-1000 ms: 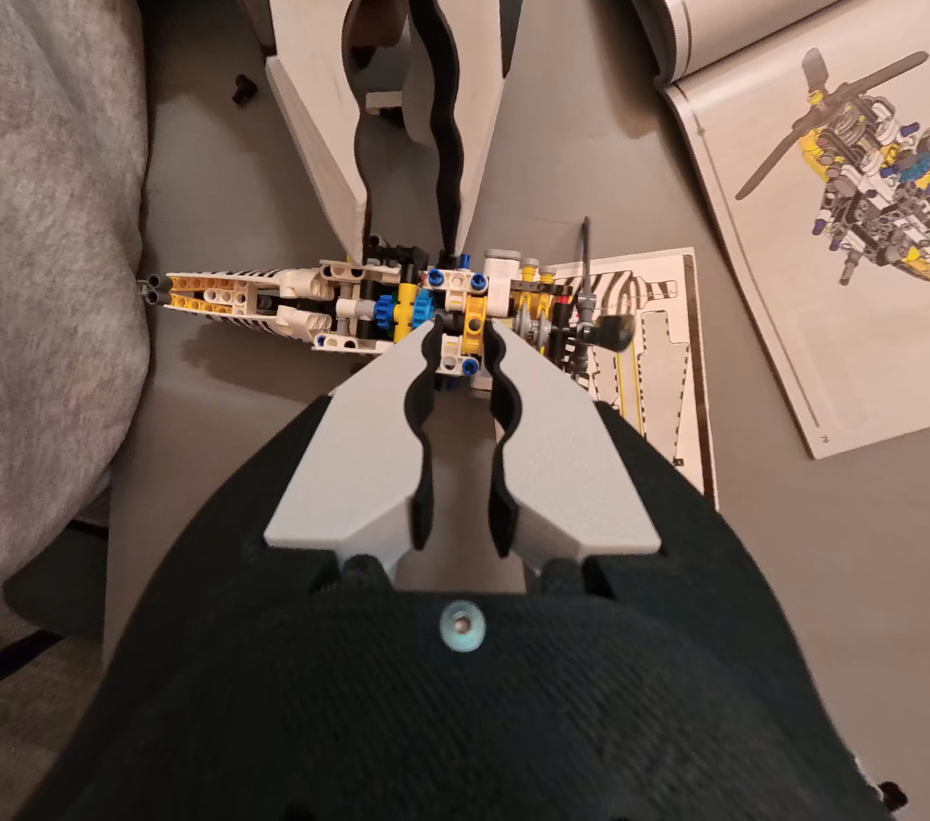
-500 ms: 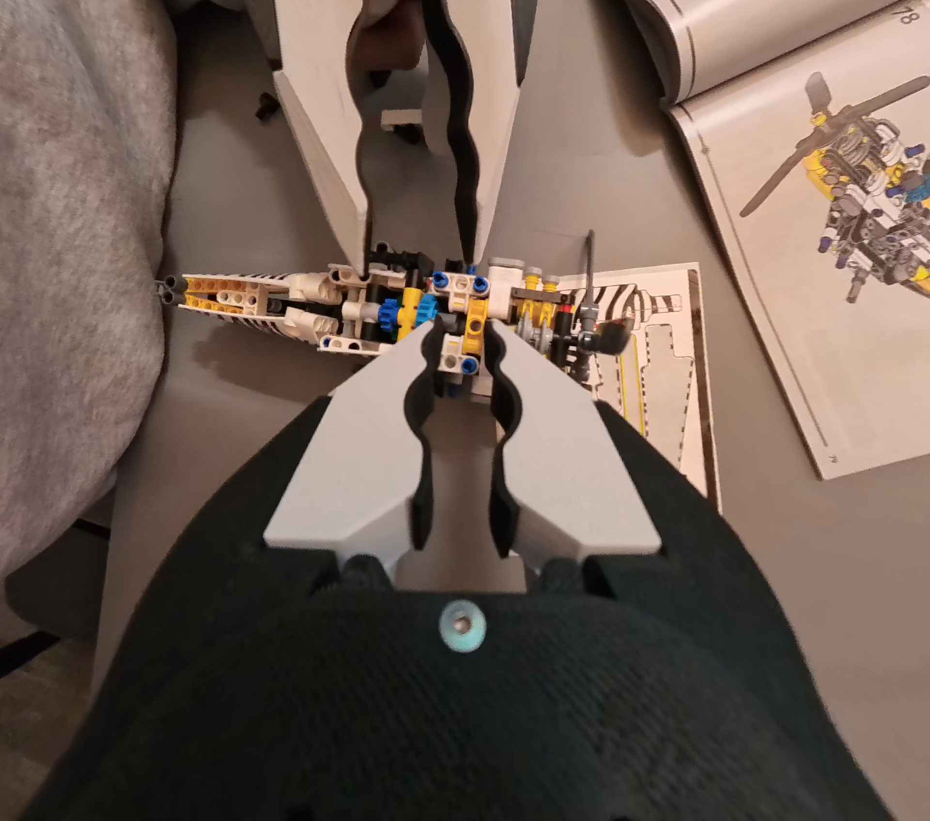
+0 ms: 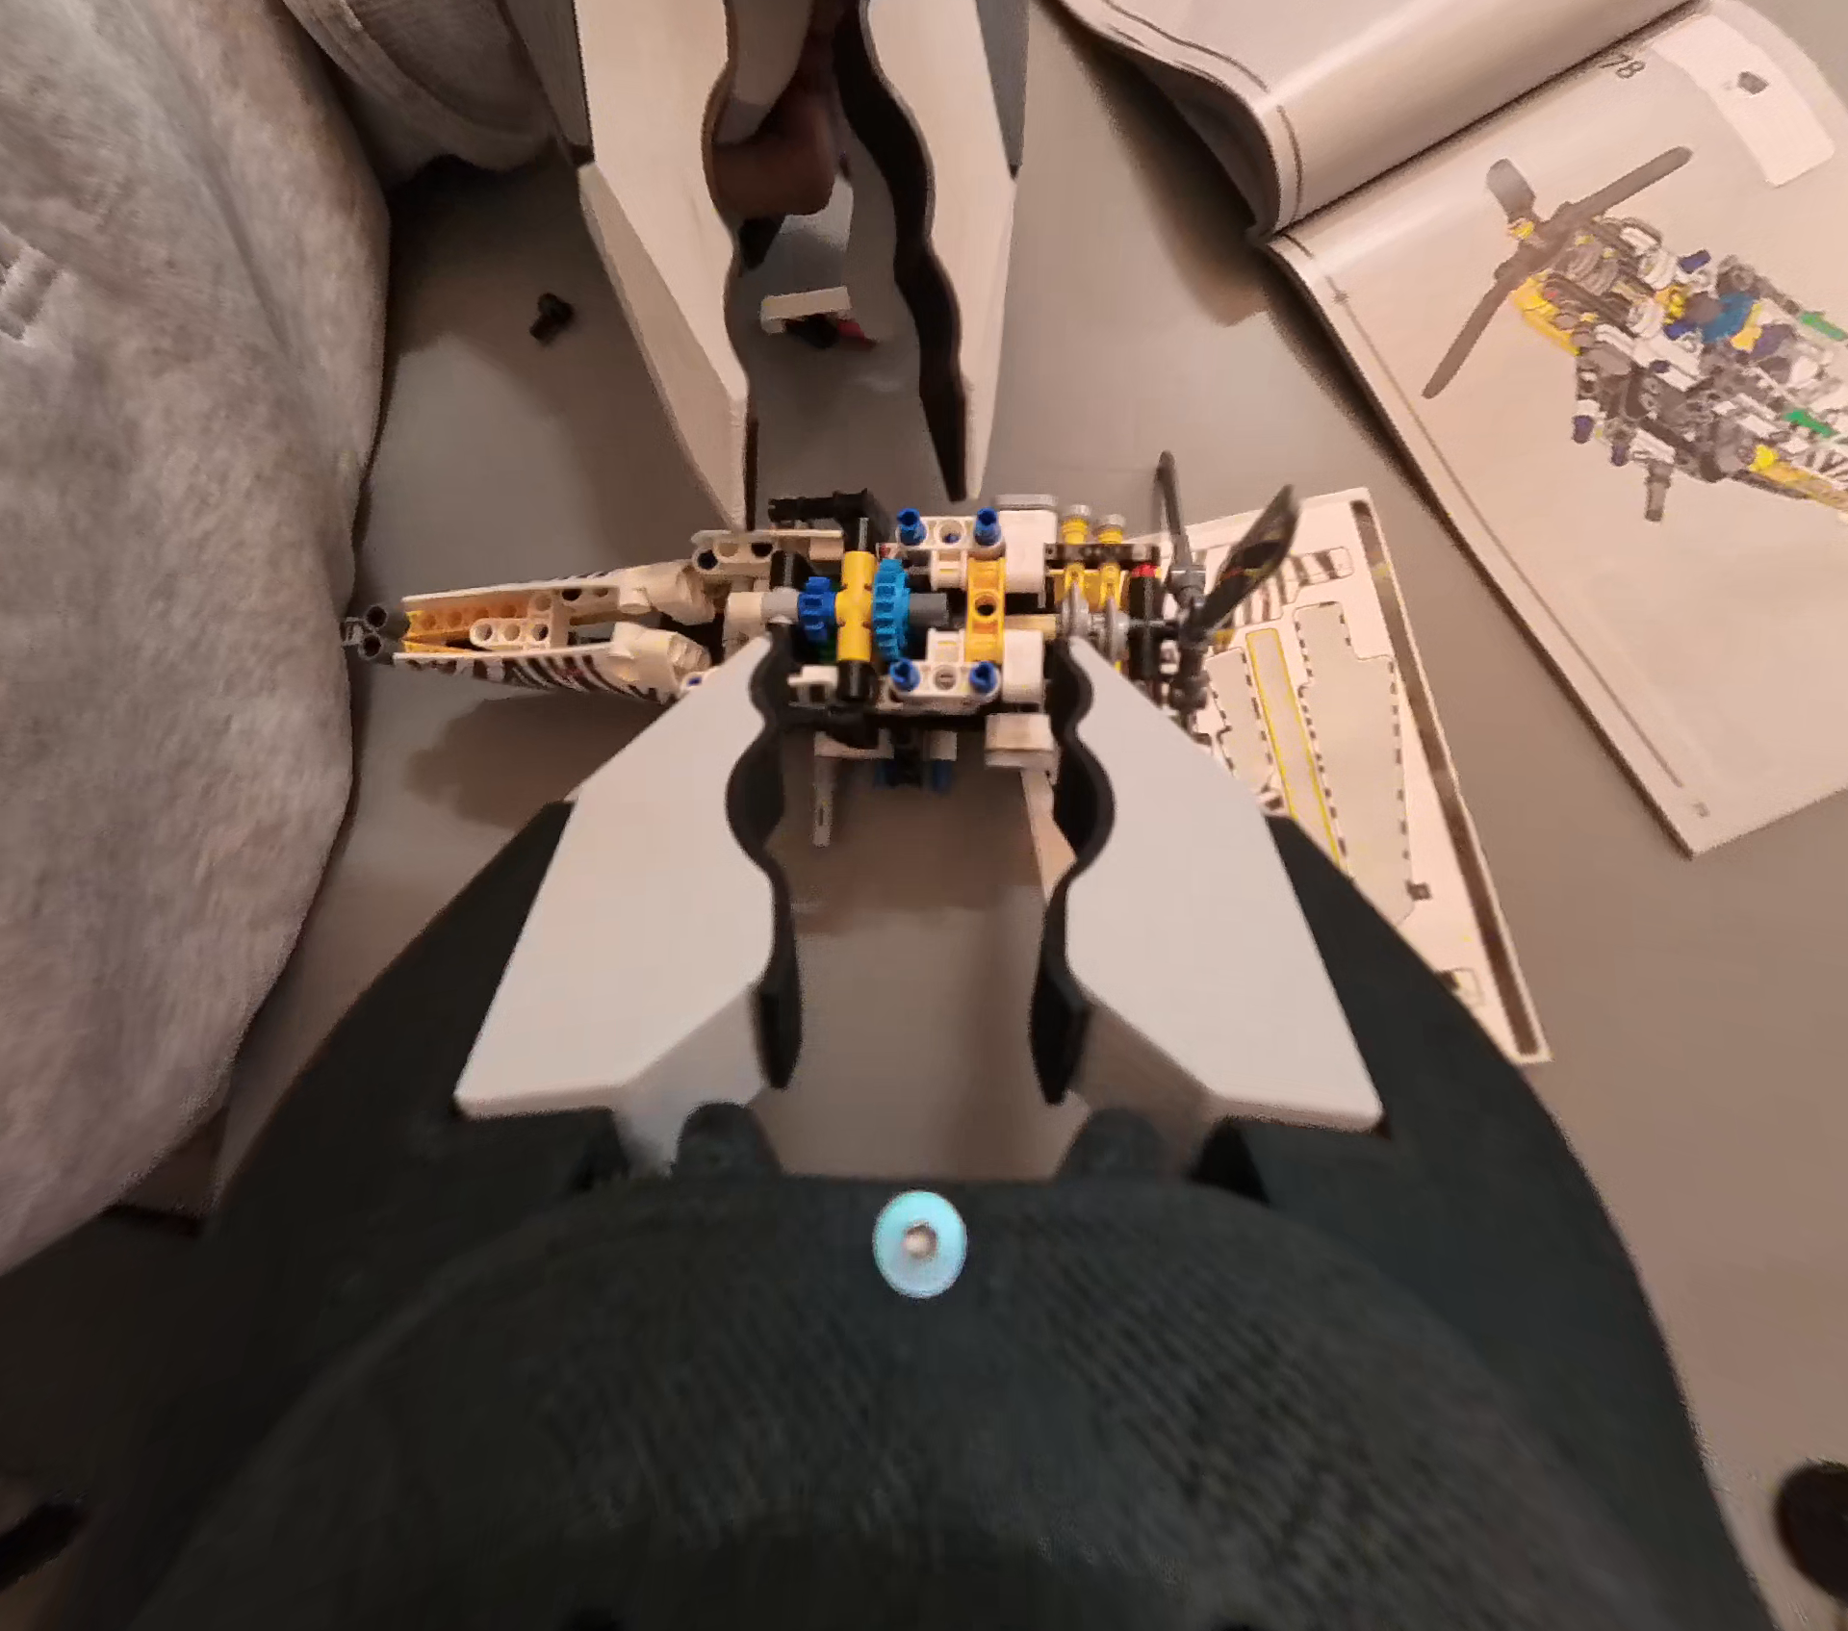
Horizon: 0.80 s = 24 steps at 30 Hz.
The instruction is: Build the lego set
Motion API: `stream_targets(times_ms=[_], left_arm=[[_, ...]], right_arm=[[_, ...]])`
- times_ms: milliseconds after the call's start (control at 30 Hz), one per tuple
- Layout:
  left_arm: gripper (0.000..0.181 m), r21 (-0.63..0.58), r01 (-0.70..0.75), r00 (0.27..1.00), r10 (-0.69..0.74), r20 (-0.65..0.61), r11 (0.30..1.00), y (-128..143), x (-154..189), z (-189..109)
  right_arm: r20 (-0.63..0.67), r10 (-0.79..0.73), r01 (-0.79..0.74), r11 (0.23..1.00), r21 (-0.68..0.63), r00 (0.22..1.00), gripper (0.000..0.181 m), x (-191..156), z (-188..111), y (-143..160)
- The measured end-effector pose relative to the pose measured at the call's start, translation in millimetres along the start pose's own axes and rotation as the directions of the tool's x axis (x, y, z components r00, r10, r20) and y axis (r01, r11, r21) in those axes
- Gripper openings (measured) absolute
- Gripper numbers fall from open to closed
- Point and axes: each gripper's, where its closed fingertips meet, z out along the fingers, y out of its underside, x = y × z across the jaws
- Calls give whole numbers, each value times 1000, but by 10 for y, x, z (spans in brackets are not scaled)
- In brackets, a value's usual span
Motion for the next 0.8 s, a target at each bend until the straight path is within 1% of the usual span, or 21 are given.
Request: stream_targets(times_ms=[133, 267, 367, 467, 533, 567, 633, 733, 800], left_arm=[[44, 18, -7, 1000, 7, 1, 1000, -32, 1, -9], [44, 21, -41, 997, 40, 71, 999, -37, -117, -51], [45, 59, -46, 998, 43, 48, 997, -103, -94, -99], [61, 53, -122, 993, 121, 9, 991, -112, 6, -108], [70, 30, -195, 980, 194, 34, 980, -107, -1, -90], [71, 23, -223, 974, 222, 45, 974, -116, -12, -76], [71, 23, -242, 970, 241, 41, 970, -148, -26, -40], [59, 28, -190, 981, 189, 32, 981, -172, -87, 14], [57, 8, -182, 983, 182, 38, 983, -138, -141, 38]], right_arm=[[-48, 11, -8, 998, 62, 999, 50, 12, -11, 3], [-43, 21, -18, 996, 84, 999, 43, 66, -47, 40], [-15, 23, -22, 993, 118, 1000, 42, 81, -56, 53], [13, 16, -18, 987, 162, 1000, 52, 24, -25, 30], [1, -2, 2, 986, 169, 1000, 59, -13, 23, 39], [-13, -11, 13, 987, 163, 1000, 60, -21, 52, 59], [-36, -23, 29, 986, 164, 999, 61, -29, 88, 82], [-42, -19, 27, 977, 210, 999, 59, -30, 76, 59], [-31, -10, 17, 971, 237, 999, 57, -22, 70, 57]])
